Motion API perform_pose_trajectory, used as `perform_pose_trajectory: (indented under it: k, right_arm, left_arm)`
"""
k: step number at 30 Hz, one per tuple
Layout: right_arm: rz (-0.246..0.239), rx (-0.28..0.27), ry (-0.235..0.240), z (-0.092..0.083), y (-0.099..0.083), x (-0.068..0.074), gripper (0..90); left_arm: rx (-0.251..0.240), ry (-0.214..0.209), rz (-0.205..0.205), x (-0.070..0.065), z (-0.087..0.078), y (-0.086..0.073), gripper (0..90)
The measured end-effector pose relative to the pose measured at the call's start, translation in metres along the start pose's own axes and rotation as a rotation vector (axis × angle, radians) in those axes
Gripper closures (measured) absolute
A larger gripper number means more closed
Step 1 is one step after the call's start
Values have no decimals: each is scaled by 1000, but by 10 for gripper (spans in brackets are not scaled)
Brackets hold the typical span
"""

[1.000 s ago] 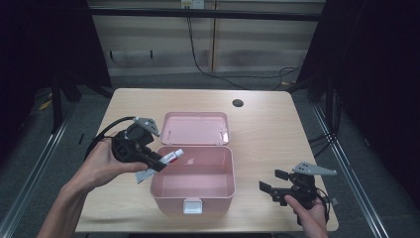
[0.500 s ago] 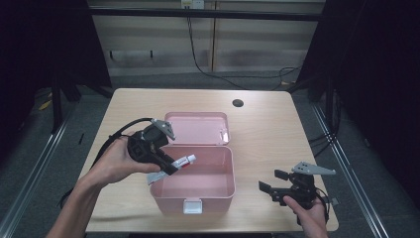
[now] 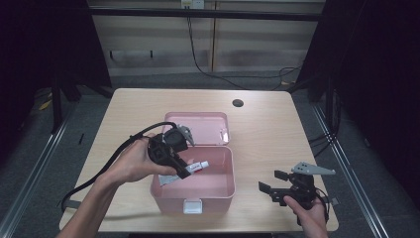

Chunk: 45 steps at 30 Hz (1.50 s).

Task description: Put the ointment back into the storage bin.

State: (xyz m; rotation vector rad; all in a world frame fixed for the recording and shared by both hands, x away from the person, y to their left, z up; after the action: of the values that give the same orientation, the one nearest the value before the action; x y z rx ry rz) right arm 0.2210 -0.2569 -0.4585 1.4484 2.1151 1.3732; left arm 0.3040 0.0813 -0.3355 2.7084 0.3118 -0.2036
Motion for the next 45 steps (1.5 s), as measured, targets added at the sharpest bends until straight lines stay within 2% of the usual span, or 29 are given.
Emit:
perform_pose_trajectory:
  k: [3,4,9,11,12,13,16,18,22,24,31,34,45]
  right_arm:
    - [2,0,-1,0,0,0,161]
    - [0,0,-1,0,0,0,161]
    - [2,0,0,0,0,0,161]
    - [2,3,-1,0,0,0,161]
    - [3,2,1,0,0,0,161]
    - [3,2,1,0,0,0,161]
    - [1,7,4,0,-1,0,161]
    - [1,6,6,0,-1,0,161]
    - [6,15,7,1,-1,0,161]
    - [4,16,8,1,-1,0,161]
    - [15,27,8,2,-2,0,161]
    - [16,28,7,2,-1,0,161]
    - [17,32,12,3,-2,0,161]
  left_arm:
    - [-3,-14,4,1,1,3,710]
    - [-8,-5,3,0,2,4,710]
    - [9,-16,24,-3,5,15,711]
    - [14,-24,28,-6,10,19,710]
    - [24,-28,43,-4,13,21,710]
    - [36,-35,37,-3,16,23,710]
    - [51,-31,30,1,26,24,710]
    - [59,-44,29,1,30,24,710]
    - [50,-45,29,2,33,24,710]
    - [67,-53,25,1,36,22,710]
    - [81,-67,20,5,44,18,710]
    - [94,-72,36,4,50,19,710]
    - [124,-102,40,2,74,23,710]
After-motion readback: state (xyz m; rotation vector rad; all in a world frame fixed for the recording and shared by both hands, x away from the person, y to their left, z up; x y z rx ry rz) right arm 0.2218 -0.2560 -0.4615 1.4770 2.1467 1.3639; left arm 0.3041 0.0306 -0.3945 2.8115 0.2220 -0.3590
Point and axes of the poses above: each handheld gripper's, and its own axes: z roughly forward along the jaws, y roughly out of its top, x roughly to its left, the point moved 2 cm from there along z, roughly forward along the jaws, and after that the axes turned 1 degree about z, right-handed, at the moved point
